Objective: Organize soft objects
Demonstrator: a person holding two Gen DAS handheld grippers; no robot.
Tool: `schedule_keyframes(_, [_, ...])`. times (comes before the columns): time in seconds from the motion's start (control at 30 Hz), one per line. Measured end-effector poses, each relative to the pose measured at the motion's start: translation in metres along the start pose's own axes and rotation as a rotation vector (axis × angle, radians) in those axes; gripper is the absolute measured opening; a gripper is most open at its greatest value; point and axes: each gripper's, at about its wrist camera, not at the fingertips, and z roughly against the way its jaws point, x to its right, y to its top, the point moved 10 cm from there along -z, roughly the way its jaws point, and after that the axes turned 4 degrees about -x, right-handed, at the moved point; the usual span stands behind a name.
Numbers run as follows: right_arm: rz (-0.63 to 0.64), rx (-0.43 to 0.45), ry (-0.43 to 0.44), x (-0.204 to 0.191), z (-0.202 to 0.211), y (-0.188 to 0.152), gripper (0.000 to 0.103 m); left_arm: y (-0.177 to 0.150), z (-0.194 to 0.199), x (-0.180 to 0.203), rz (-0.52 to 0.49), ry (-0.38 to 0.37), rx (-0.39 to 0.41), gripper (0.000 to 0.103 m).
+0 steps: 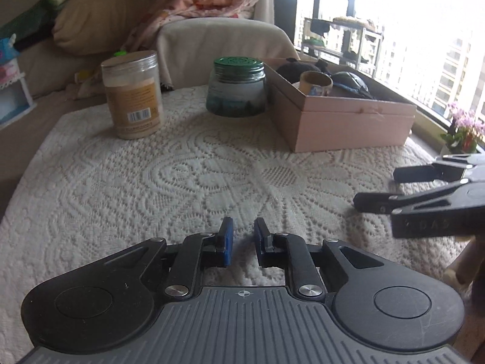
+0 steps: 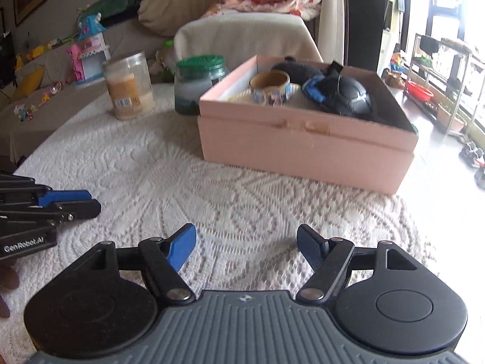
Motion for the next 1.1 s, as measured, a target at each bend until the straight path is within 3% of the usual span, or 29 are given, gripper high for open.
schedule_keyframes(0.13, [-0.013, -0.003, -0.034, 0.004, -0.004, -0.003, 0.090, 0.006, -0.006, 0.010, -0.009, 0.013, 0.005, 0.017])
schedule_keyframes(0.23, [-0.046, -0.010, -0.057, 0.012, -0.007, -0.002, 0.093, 0.010, -0.010, 0.018, 0.007, 0.000, 0.008, 0.018])
schedule_keyframes(0.33, [-0.041, -0.029, -0.084, 0.015, -0.012, 0.001, 0.103, 0.011, -0.014, 0.027, 0.012, 0.006, 0.015, 0.027])
schedule_keyframes(0.4, [-0.066, -0.026, -0.088, 0.020, -0.016, 0.004, 0.103, 0.012, -0.015, 0.032, 0.018, 0.006, 0.024, 0.037])
schedule_keyframes(0.67, [-0.072, 0.033, -0.105, 0.026, -0.014, 0.001, 0.103, 0.011, -0.015, 0.033, 0.031, 0.053, 0.051, 0.037])
schedule_keyframes(1.1, [-0.079, 0.044, -0.103, 0.029, -0.010, -0.003, 0.103, 0.011, -0.016, 0.034, 0.020, 0.062, 0.051, 0.037])
